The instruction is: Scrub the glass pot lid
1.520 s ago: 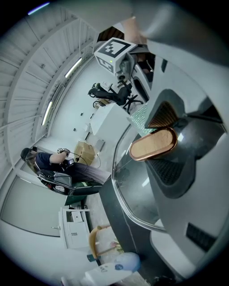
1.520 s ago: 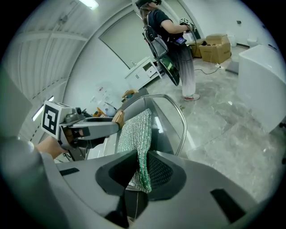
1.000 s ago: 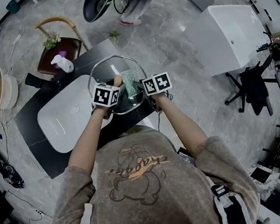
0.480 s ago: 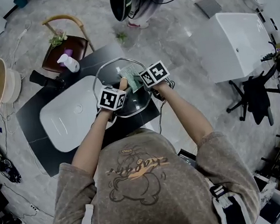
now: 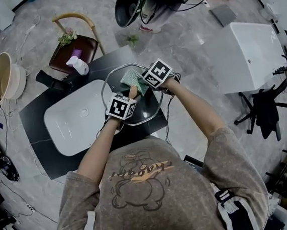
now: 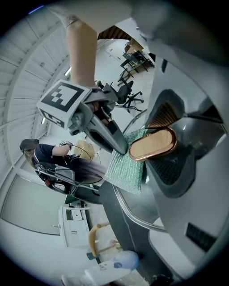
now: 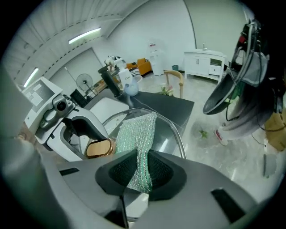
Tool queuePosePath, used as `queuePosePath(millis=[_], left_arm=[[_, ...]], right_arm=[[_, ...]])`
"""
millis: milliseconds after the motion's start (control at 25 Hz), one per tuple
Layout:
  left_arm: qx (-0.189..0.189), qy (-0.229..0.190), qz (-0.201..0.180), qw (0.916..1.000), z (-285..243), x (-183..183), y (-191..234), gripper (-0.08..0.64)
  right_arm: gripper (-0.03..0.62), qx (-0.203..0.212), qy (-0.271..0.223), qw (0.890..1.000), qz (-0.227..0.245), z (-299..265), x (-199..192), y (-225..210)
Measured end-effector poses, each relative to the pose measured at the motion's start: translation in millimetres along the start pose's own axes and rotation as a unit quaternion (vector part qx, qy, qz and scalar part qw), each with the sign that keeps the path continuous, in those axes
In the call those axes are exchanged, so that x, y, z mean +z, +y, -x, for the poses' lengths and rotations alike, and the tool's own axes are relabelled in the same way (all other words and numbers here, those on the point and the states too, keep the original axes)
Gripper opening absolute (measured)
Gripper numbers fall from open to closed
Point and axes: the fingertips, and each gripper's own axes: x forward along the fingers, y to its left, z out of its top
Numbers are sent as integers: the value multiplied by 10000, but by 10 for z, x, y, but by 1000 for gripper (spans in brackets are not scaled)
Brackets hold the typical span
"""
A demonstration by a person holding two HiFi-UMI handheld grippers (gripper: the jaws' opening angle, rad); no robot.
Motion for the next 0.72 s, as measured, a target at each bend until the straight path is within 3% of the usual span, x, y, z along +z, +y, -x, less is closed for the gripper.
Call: queuePosePath(millis=[440, 720], left_arm=[[102, 46, 9, 9999, -17, -44, 17, 212], [135, 52, 57, 9999, -14, -54, 32, 212]], right_arm=[[88, 716, 731, 9844, 1433, -212, 287, 121], [87, 1060, 1160, 9565, 2458, -336, 442, 281]])
